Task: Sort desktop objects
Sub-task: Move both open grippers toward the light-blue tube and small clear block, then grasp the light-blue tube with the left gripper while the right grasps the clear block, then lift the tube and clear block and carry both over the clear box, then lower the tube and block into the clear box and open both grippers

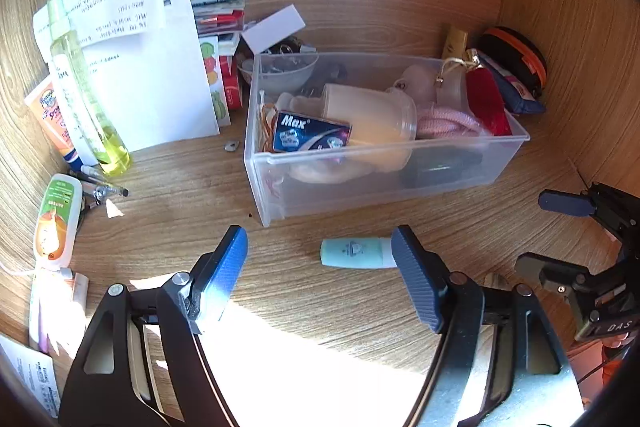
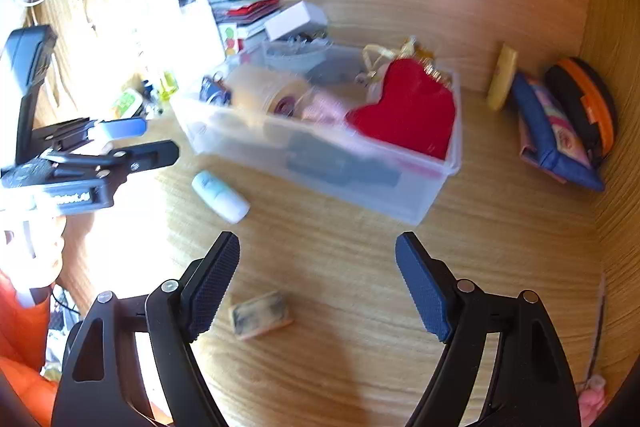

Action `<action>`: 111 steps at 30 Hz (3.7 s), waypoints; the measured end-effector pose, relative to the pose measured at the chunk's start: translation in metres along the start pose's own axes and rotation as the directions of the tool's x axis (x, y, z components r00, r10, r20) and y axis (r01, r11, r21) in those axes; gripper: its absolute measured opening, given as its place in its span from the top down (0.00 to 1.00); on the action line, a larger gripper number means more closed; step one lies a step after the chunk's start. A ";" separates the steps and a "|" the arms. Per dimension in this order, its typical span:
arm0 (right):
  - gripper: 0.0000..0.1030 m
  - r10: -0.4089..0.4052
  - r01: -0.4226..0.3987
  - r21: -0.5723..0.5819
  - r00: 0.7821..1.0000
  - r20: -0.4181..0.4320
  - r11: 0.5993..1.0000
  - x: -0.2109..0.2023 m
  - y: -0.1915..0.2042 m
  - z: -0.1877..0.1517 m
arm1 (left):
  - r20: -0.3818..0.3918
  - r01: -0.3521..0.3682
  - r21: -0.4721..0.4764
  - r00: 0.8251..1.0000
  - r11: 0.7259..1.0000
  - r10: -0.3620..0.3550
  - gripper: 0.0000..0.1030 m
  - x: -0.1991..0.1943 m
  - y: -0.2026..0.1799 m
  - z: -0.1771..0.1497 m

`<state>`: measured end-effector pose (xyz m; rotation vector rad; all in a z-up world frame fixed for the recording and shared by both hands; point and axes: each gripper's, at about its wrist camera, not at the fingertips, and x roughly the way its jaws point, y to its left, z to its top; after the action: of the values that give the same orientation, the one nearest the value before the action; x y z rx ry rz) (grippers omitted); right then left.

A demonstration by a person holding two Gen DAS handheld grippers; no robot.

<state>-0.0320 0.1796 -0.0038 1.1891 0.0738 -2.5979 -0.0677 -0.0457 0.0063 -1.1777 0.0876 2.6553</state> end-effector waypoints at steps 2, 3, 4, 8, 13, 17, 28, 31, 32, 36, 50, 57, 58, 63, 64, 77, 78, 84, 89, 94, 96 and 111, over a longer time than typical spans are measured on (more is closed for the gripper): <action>0.24 0.013 -0.013 -0.012 1.000 -0.016 1.000 0.002 0.006 -0.007 | -0.022 -0.006 0.003 1.000 1.000 0.006 0.28 0.004 0.000 -0.005; 0.24 0.018 -0.018 -0.020 1.000 -0.023 1.000 0.004 0.009 -0.010 | -0.032 -0.008 0.005 0.999 1.000 0.009 0.28 0.006 -0.001 -0.007; 0.24 0.021 -0.022 -0.027 0.999 -0.033 0.999 0.005 0.011 -0.013 | -0.042 -0.009 0.008 0.999 1.000 0.009 0.28 0.007 -0.001 -0.009; 0.24 0.039 -0.043 -0.056 0.997 -0.069 0.998 0.015 0.020 -0.025 | -0.080 -0.004 0.024 0.997 1.000 0.006 0.27 0.014 -0.007 -0.017; 0.26 0.036 -0.045 -0.105 0.996 -0.085 0.993 0.022 0.029 -0.034 | -0.124 0.004 0.045 0.992 0.999 0.002 0.27 0.026 -0.016 -0.022; 0.39 0.041 -0.052 -0.115 0.994 -0.097 0.992 0.025 0.030 -0.038 | -0.151 0.016 0.053 0.989 0.998 -0.008 0.27 0.033 -0.024 -0.022; 0.61 0.031 -0.039 -0.094 0.996 -0.082 0.995 0.022 0.015 -0.040 | -0.191 0.029 0.065 0.981 0.997 -0.016 0.27 0.052 -0.038 -0.013; 0.61 0.026 -0.031 -0.079 0.997 -0.073 0.996 0.020 0.008 -0.038 | -0.196 0.028 0.072 0.980 0.997 -0.013 0.26 0.057 -0.042 -0.011; 0.61 0.025 -0.030 -0.071 0.997 -0.068 0.997 0.019 0.005 -0.037 | -0.198 0.027 0.074 0.980 0.997 -0.011 0.26 0.058 -0.043 -0.010; 0.61 0.015 -0.018 -0.050 0.999 -0.050 0.999 0.012 -0.006 -0.034 | -0.195 0.019 0.074 0.981 0.997 -0.004 0.26 0.063 -0.045 -0.007; 0.61 0.008 -0.008 0.017 1.000 0.024 1.000 -0.001 -0.026 -0.009 | -0.126 -0.002 0.053 0.992 0.999 0.009 0.29 0.054 -0.043 -0.004; 0.61 -0.010 0.007 0.041 0.996 0.085 0.999 -0.009 -0.031 0.012 | -0.033 0.012 0.038 0.999 0.999 -0.010 0.29 0.020 -0.040 0.003; 0.61 -0.015 0.011 0.044 0.996 0.094 0.999 -0.011 -0.032 0.014 | -0.017 0.014 0.035 1.000 0.999 -0.013 0.29 0.015 -0.039 0.005; 0.61 -0.032 0.024 0.065 0.991 0.132 0.998 -0.017 -0.040 0.029 | 0.042 0.023 0.001 0.999 1.000 -0.023 0.29 0.005 -0.029 0.031; 0.61 -0.032 0.023 0.069 0.990 0.138 0.997 -0.018 -0.042 0.032 | 0.052 0.026 -0.007 0.998 1.000 -0.025 0.29 0.002 -0.025 0.032; 0.61 -0.001 -0.007 0.051 0.988 0.153 0.999 0.000 -0.037 0.073 | 0.122 0.040 -0.050 0.992 0.998 -0.034 0.29 -0.014 0.007 0.064; 0.61 0.004 -0.010 0.045 0.989 0.151 0.999 0.003 -0.035 0.077 | 0.124 0.044 -0.048 0.992 0.998 -0.038 0.29 -0.013 0.007 0.067; 0.61 -0.001 0.000 0.013 0.989 0.146 1.000 0.016 -0.026 0.097 | 0.112 0.045 -0.049 0.993 0.998 -0.040 0.29 0.003 0.010 0.082; 0.61 -0.022 0.022 0.001 0.992 0.123 1.000 0.034 -0.024 0.110 | 0.091 0.055 -0.062 0.995 0.997 -0.049 0.29 0.019 0.014 0.090; 0.61 -0.047 0.049 -0.017 0.994 0.101 0.999 0.047 -0.024 0.114 | 0.058 0.067 -0.063 0.996 0.996 -0.063 0.29 0.035 0.016 0.091; 0.61 -0.052 0.054 -0.022 0.994 0.098 0.998 0.050 -0.025 0.114 | 0.043 0.084 -0.064 0.996 0.994 -0.082 0.29 0.039 0.016 0.090; 0.47 -0.071 0.078 -0.066 0.991 0.109 0.995 0.045 -0.012 0.114 | 0.031 0.147 -0.070 0.989 0.987 -0.145 0.27 0.037 0.018 0.089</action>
<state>-0.1472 0.1621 0.0369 1.0403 0.1893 -2.6945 -0.1603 -0.0428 0.0381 -1.1247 -0.0966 2.5637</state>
